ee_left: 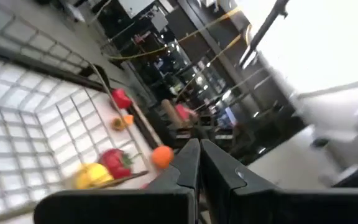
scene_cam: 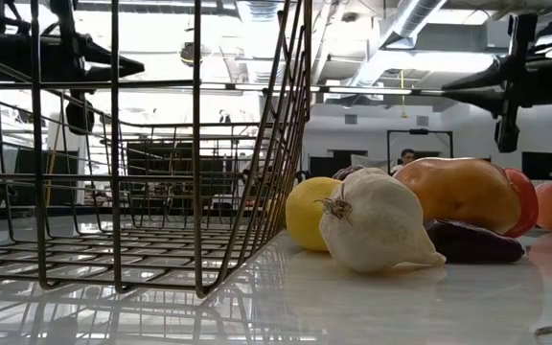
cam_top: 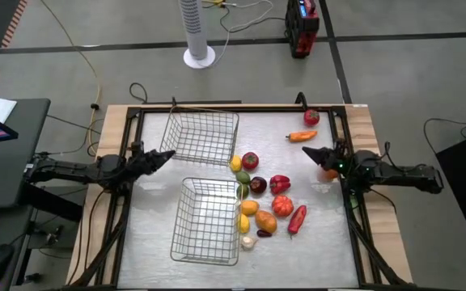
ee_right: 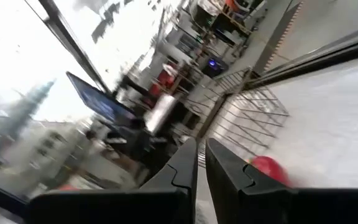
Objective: Sort produce into baskets
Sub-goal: Put the bottom tomato into the top wire basket
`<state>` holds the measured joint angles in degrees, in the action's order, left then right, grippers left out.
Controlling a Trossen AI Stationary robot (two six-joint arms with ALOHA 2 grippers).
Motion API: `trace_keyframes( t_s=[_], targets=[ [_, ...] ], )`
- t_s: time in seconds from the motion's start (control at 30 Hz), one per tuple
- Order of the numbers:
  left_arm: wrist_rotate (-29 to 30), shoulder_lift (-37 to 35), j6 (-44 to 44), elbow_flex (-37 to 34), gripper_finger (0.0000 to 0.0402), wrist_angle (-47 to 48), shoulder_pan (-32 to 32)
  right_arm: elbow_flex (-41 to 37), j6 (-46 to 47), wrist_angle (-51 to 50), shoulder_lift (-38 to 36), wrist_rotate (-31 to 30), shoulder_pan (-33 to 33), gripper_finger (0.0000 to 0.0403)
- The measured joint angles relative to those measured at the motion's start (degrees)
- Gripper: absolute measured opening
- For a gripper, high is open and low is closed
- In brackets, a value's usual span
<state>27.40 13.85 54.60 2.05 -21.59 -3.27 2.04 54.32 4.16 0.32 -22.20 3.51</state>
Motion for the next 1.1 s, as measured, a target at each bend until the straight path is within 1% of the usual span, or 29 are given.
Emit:
trace_keyframes(
  t_s=[0.1, 0.2, 0.3, 0.4, 0.47, 0.57, 0.63, 0.73, 0.83, 0.9, 1.0, 1.1],
  targets=[
    [1.88, 0.04, 5.23, 0.01, 0.0, 0.25, 0.0, 0.0, 3.66, 0.81, 0.02, -0.34, 0.57, 0.006],
    [4.0, 0.02, 7.46, 0.05, 0.0, 0.31, 0.0, 0.07, 7.32, 1.22, 0.02, -0.37, 1.25, 0.006],
    [5.45, 0.02, 10.51, 0.1, 0.0, 1.37, 0.0, 0.11, 8.56, 1.04, 0.02, -0.31, 1.53, 0.006],
    [5.33, 0.02, 12.03, 0.1, 0.0, 1.59, 0.0, 0.13, 8.66, 0.88, 0.02, -0.26, 1.42, 0.006],
    [3.9, 0.02, 12.12, 0.1, 0.0, 1.58, 0.0, 0.13, 8.88, 0.69, 0.02, -0.08, 1.42, 0.006],
    [3.69, 0.02, 13.21, 0.1, 0.0, 1.58, -0.02, 0.17, 10.91, 0.77, 0.02, 2.63, 1.13, 0.006],
    [4.57, 0.02, 13.39, 0.12, 0.0, 1.59, -0.02, 0.17, 11.79, 0.74, 0.02, 3.92, 0.64, 0.006],
    [7.51, 0.02, 13.76, 0.12, 0.0, 1.63, -0.02, 0.2, 11.32, 1.22, 0.02, 5.48, 0.13, 0.006],
    [9.34, 0.02, 15.09, 0.15, 0.0, 1.67, -0.02, 0.27, 7.64, 2.13, 0.04, 8.41, 0.11, 0.006],
    [10.38, 0.02, 15.37, 0.19, 0.0, 2.23, -0.02, 0.33, 6.9, 2.14, 0.04, 8.85, 0.04, 0.006],
    [10.55, 0.02, 16.41, 0.19, 0.0, 2.87, 0.05, 0.7, 6.17, 2.1, 0.07, 8.83, -0.15, 0.006],
    [10.43, 0.01, 15.0, 0.19, 0.0, 2.88, 0.47, 2.89, 2.6, 2.13, 1.54, 8.83, -0.13, 0.006]
  ],
)
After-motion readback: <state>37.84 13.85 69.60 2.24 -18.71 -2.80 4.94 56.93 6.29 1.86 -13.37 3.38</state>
